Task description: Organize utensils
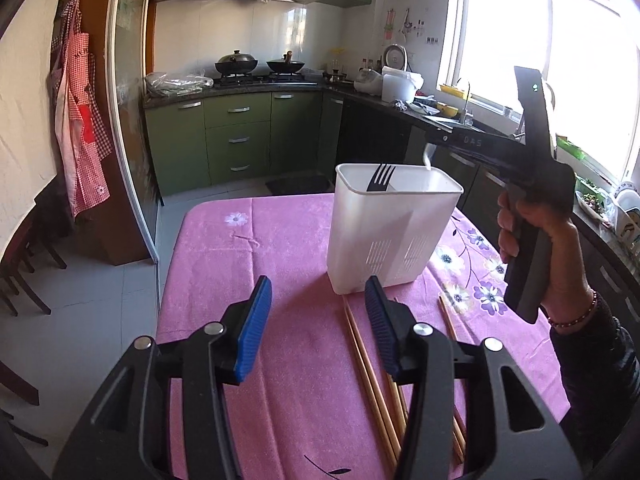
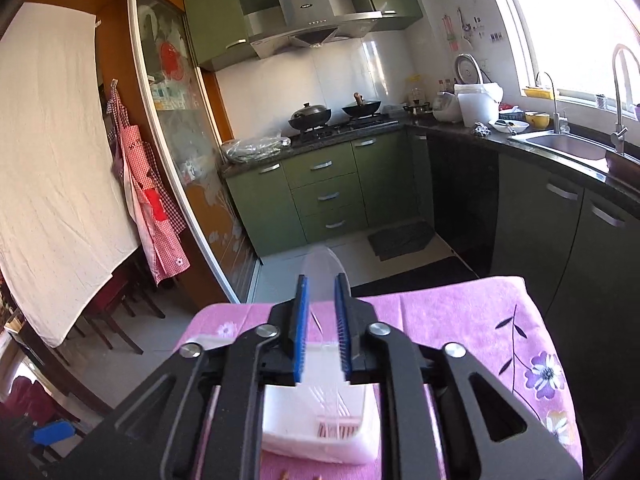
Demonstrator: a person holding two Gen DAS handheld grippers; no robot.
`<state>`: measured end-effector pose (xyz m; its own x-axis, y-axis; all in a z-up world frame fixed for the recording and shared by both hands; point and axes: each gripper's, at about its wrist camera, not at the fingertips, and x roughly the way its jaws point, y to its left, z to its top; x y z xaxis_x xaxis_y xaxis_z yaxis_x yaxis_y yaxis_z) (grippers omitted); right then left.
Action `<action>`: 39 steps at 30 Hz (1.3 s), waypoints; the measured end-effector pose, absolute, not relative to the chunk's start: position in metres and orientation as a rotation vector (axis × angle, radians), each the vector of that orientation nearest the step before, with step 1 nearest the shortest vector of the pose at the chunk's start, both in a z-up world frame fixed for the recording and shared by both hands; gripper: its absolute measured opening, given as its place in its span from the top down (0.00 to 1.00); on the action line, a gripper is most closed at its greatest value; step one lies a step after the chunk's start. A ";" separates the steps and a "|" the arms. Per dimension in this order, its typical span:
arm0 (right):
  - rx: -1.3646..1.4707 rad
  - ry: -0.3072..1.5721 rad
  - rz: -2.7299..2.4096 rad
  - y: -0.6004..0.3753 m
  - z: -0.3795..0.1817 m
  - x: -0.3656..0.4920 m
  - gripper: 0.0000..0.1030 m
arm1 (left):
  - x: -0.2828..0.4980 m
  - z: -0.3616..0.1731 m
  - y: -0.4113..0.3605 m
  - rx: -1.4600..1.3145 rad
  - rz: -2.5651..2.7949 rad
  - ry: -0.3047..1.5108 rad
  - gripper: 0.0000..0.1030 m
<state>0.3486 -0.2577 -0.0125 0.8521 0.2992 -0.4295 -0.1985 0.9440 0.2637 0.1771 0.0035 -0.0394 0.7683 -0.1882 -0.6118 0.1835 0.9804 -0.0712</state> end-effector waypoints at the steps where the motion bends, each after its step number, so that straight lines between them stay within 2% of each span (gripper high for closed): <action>1: 0.211 0.477 0.268 -0.260 -0.013 0.340 0.80 | 0.177 -0.041 0.001 -0.003 -0.206 0.674 0.55; 3: 0.201 0.452 0.264 -0.267 -0.008 0.324 0.80 | 0.178 -0.044 -0.003 0.003 -0.211 0.696 0.55; 6: 0.199 0.427 0.271 -0.280 0.002 0.295 0.74 | 0.181 -0.052 -0.012 0.021 -0.219 0.747 0.55; 9: 0.182 0.449 0.266 -0.293 0.007 0.265 0.74 | 0.189 -0.067 -0.020 0.022 -0.222 0.831 0.55; 13: 0.133 0.572 0.265 -0.308 -0.009 0.240 0.74 | 0.206 -0.094 -0.027 0.013 -0.229 0.960 0.55; 19: 0.061 0.788 0.236 -0.322 -0.070 0.225 0.74 | 0.227 -0.126 -0.039 0.028 -0.206 1.074 0.56; 20: 0.064 0.816 0.235 -0.325 -0.080 0.225 0.74 | 0.231 -0.129 -0.040 0.028 -0.205 1.088 0.57; 22: 0.073 0.854 0.234 -0.327 -0.099 0.223 0.74 | 0.240 -0.138 -0.043 0.019 -0.204 1.130 0.68; 25: 0.093 0.884 0.244 -0.333 -0.113 0.220 0.74 | 0.254 -0.151 -0.046 0.013 -0.185 1.177 0.76; 29: 0.091 0.891 0.260 -0.332 -0.117 0.218 0.70 | 0.265 -0.160 -0.046 0.011 -0.172 1.211 0.77; 39: 0.088 0.917 0.265 -0.325 -0.118 0.227 0.69 | 0.274 -0.169 -0.056 0.025 -0.181 1.246 0.77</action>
<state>0.2268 -0.3251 -0.1185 0.5785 0.2639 -0.7718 -0.1891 0.9638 0.1878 0.2741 -0.0563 -0.1687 0.3071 -0.1236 -0.9436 0.1507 0.9853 -0.0800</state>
